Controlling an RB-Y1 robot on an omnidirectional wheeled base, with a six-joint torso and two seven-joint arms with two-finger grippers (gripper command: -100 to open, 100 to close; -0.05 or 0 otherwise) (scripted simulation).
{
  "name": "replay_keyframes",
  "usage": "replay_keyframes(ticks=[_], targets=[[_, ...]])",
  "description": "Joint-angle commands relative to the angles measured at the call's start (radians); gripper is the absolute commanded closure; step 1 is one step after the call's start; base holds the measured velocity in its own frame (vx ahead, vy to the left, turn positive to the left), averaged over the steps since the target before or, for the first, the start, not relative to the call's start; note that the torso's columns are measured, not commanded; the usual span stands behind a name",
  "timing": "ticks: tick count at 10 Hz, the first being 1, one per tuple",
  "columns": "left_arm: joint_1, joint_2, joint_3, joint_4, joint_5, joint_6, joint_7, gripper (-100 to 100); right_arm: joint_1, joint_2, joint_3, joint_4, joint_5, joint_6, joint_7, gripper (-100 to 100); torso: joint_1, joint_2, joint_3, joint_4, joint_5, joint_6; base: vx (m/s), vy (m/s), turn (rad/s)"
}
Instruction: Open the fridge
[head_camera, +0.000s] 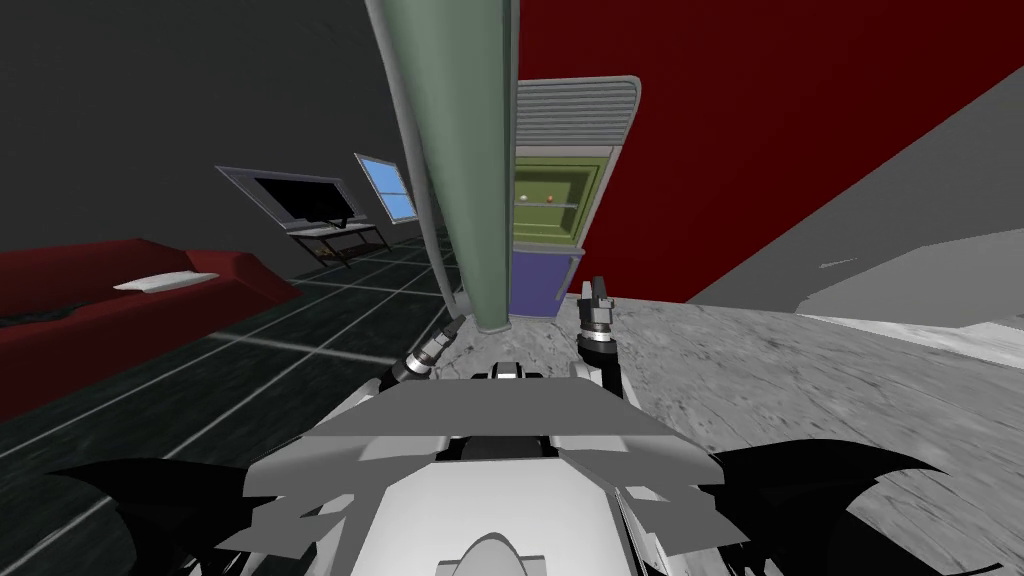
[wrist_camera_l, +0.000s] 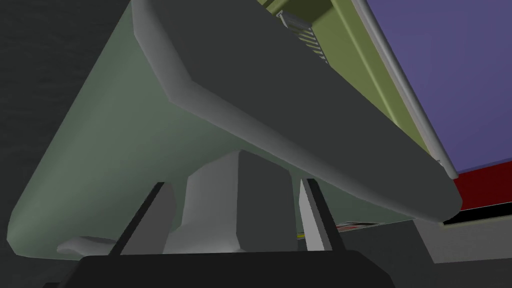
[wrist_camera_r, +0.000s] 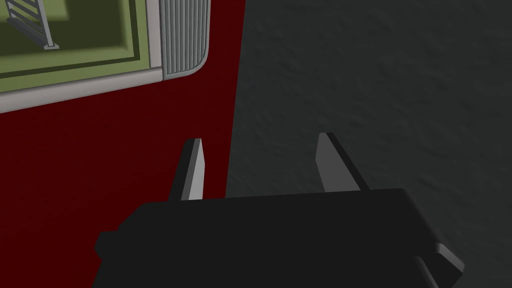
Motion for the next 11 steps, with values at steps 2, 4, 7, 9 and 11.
replay_keyframes(ticks=[2,4,7,9,11], targets=[[0.034,0.031,0.015,-0.081,0.005,0.034,0.015,-100,0.000,0.000,0.000,0.000,0.000,0.000,0.000,0,-0.005,0.008,0.006,0.001,-0.002,0.002,0.031,-0.052,0.058],[0.046,0.041,0.020,-0.106,0.007,0.043,0.021,-100,0.000,0.000,0.000,0.000,0.000,0.000,0.000,0,0.007,0.012,0.010,0.001,0.003,0.000,0.048,-0.023,0.036],[0.083,0.074,0.035,-0.183,0.012,0.071,0.036,-100,0.000,0.000,0.000,0.000,0.000,0.000,0.000,0,0.011,0.014,0.010,0.001,0.005,-0.001,0.033,0.000,0.053],[0.107,0.095,0.044,-0.234,0.016,0.089,0.046,-100,0.000,0.000,0.000,0.000,0.000,0.000,0.000,0,0.006,0.015,0.008,0.004,0.001,-0.002,0.038,-0.004,0.062],[0.116,0.096,0.035,-0.208,0.006,0.085,0.036,0,0.000,0.000,0.000,0.000,0.000,0.000,0.000,0,0.004,0.016,0.007,0.003,0.000,-0.002,0.008,-0.001,-0.002]])
